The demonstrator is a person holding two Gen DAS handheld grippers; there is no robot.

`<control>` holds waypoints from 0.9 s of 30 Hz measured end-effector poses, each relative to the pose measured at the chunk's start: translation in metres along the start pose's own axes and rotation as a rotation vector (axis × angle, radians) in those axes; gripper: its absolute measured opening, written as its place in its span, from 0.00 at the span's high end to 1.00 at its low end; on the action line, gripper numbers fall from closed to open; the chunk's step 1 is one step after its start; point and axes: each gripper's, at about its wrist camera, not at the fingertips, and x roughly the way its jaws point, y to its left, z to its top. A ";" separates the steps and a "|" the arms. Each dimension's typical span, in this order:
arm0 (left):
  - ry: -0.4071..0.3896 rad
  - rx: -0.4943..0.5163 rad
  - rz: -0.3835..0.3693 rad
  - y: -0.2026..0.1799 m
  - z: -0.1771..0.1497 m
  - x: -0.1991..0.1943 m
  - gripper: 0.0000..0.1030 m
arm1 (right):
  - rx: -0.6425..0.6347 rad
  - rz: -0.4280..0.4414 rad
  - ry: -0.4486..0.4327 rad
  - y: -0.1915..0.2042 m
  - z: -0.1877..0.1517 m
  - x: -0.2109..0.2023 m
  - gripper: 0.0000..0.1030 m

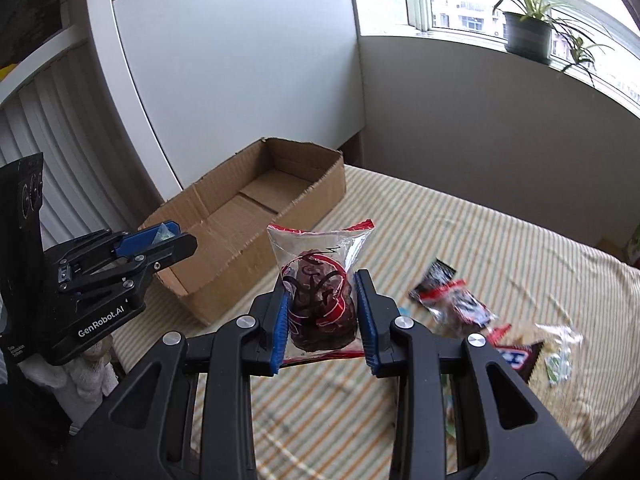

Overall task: Organize snacks
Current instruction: 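Carry both snacks over the cardboard box and open both tools to drop them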

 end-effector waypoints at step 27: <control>0.014 -0.081 0.091 0.070 0.003 0.025 0.73 | -0.081 0.089 0.048 0.075 0.054 0.096 0.45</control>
